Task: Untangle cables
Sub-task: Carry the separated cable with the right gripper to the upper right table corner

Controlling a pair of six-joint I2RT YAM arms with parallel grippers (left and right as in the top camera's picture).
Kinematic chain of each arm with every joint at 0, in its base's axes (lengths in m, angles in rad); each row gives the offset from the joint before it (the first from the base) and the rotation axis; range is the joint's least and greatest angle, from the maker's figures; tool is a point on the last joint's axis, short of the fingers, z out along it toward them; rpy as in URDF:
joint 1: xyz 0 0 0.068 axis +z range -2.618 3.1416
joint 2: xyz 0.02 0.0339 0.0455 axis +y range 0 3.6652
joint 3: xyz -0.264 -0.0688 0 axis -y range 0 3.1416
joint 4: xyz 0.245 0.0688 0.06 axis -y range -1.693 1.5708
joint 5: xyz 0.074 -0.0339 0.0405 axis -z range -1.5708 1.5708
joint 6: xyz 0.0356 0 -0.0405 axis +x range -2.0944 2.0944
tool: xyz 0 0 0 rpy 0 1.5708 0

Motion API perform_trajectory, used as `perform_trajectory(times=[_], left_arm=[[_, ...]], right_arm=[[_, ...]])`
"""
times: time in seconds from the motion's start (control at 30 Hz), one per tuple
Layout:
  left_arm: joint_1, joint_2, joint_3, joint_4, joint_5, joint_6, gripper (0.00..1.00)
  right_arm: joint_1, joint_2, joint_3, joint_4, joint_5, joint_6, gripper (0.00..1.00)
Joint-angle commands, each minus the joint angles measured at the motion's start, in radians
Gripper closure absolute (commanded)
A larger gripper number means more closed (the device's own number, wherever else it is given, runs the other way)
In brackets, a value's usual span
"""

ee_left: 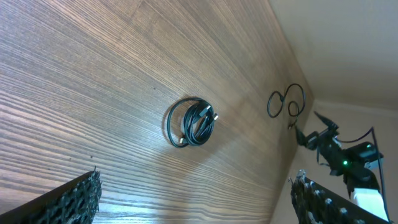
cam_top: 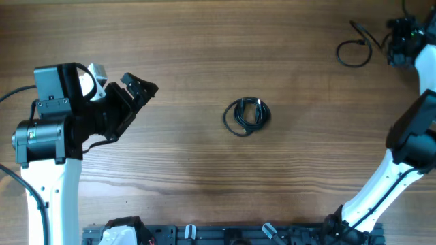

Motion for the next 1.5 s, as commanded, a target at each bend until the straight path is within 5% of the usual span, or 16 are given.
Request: perform_trajectory(times=[0.0, 0.17, 0.2, 0.27, 0.3, 0.47, 0.57, 0.6, 0.63, 0.67, 1.07, 1.2, 1.23, 1.27, 1.33, 1.47], left_arm=[[-0.004, 0.002, -0.001, 0.003, -0.015, 0.011, 0.00], [-0.004, 0.002, -0.001, 0.002, -0.043, 0.011, 0.00], [-0.004, 0.002, -0.001, 0.002, -0.043, 0.011, 0.00], [-0.004, 0.002, -0.001, 0.002, -0.043, 0.011, 0.00], [-0.004, 0.002, -0.001, 0.002, -0.043, 0.011, 0.00], [-0.004, 0.002, -0.001, -0.002, -0.043, 0.011, 0.00], [-0.004, 0.002, -0.001, -0.002, -0.043, 0.011, 0.00], [-0.004, 0.002, -0.001, -0.006, -0.043, 0.011, 0.00], [-0.004, 0.002, -0.001, -0.010, -0.043, 0.011, 0.00], [-0.004, 0.002, -0.001, -0.013, -0.043, 0.011, 0.00], [-0.004, 0.002, -0.001, -0.014, -0.043, 0.011, 0.00], [-0.004, 0.002, -0.001, -0.010, -0.043, 0.011, 0.00], [-0.004, 0.002, -0.001, -0.009, -0.043, 0.011, 0.00], [-0.004, 0.002, -0.001, -0.009, -0.043, 0.011, 0.00], [-0.004, 0.002, -0.001, -0.010, -0.043, 0.011, 0.00], [-0.004, 0.002, -0.001, -0.009, -0.043, 0.011, 0.00]], right_arm=[[0.000, 0.010, -0.023, -0.021, -0.011, -0.039, 0.16], [0.102, 0.085, -0.082, 0.204, -0.031, 0.021, 0.21], [0.117, 0.106, -0.082, 0.293, -0.063, 0.043, 0.32], [0.123, 0.109, -0.081, 0.404, -0.072, 0.086, 0.85], [0.121, 0.108, -0.069, 0.471, -0.084, 0.110, 0.95], [0.085, 0.098, 0.072, 0.737, -0.190, 0.088, 0.95], [0.085, 0.099, 0.077, 0.615, -0.109, 0.100, 0.96], [0.086, 0.099, 0.077, 0.534, -0.056, 0.084, 0.80], [0.086, 0.099, 0.077, 0.448, -0.003, 0.037, 0.18], [0.087, 0.099, 0.077, 0.399, 0.024, -0.021, 0.01], [-0.012, 0.017, 0.077, 0.010, 0.015, -0.227, 0.00], [-0.016, 0.044, 0.062, -0.039, 0.111, -0.490, 0.00], [-0.014, 0.074, 0.055, -0.037, 0.115, -0.510, 0.03], [-0.014, 0.103, 0.050, -0.030, 0.122, -0.510, 0.38], [-0.018, 0.132, 0.050, -0.021, 0.129, -0.510, 0.75], [-0.019, 0.140, 0.050, -0.017, 0.203, -0.512, 0.95]])
